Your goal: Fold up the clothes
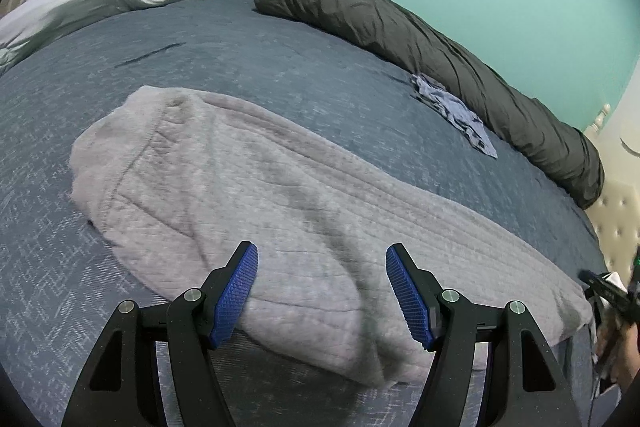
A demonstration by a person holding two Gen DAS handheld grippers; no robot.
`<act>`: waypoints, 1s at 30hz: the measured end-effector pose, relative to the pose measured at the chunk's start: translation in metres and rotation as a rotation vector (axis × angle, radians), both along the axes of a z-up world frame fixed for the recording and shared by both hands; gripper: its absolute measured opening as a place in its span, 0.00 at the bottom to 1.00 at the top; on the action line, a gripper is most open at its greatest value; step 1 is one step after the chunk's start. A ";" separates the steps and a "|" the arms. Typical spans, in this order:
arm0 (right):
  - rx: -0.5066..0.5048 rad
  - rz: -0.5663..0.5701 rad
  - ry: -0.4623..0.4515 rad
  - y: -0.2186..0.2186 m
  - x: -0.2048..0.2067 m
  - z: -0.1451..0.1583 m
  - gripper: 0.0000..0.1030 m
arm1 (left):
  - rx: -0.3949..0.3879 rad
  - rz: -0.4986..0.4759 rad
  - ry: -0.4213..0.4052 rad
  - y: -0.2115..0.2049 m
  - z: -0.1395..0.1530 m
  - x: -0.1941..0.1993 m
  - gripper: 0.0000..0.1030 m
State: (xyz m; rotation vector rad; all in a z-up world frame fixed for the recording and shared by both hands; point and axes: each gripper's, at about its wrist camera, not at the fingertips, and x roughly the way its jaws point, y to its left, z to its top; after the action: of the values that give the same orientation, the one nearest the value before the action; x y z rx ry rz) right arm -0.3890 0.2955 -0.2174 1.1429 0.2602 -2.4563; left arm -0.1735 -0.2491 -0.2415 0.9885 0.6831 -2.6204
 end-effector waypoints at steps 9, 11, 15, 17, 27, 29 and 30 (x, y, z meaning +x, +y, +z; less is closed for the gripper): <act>0.002 0.375 -0.150 -0.167 -0.017 -0.021 0.48 | 0.002 0.021 -0.013 -0.026 -0.009 0.014 0.69; 0.015 0.431 -0.172 -0.194 -0.021 -0.025 0.48 | 0.013 0.034 -0.014 -0.034 -0.012 0.017 0.69; 0.063 0.522 -0.216 -0.233 -0.028 -0.039 0.48 | 0.037 0.061 -0.019 -0.048 -0.017 0.022 0.69; 0.094 0.555 -0.233 -0.247 -0.029 -0.047 0.48 | 0.053 0.072 -0.015 -0.054 -0.019 0.024 0.69; 0.135 0.634 -0.216 -0.258 -0.024 -0.051 0.03 | 0.065 0.072 -0.013 -0.060 -0.023 0.026 0.69; 0.124 0.635 -0.182 -0.254 -0.024 -0.039 0.03 | 0.066 0.074 -0.011 -0.061 -0.023 0.026 0.69; 0.114 0.631 -0.166 -0.252 -0.026 -0.032 0.03 | 0.066 0.075 -0.011 -0.061 -0.022 0.026 0.69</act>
State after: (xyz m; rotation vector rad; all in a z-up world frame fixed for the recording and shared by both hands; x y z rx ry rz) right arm -0.4149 0.0432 -0.2495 1.0933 0.6118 -1.8045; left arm -0.1475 -0.3099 -0.2639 0.9754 0.7927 -2.5412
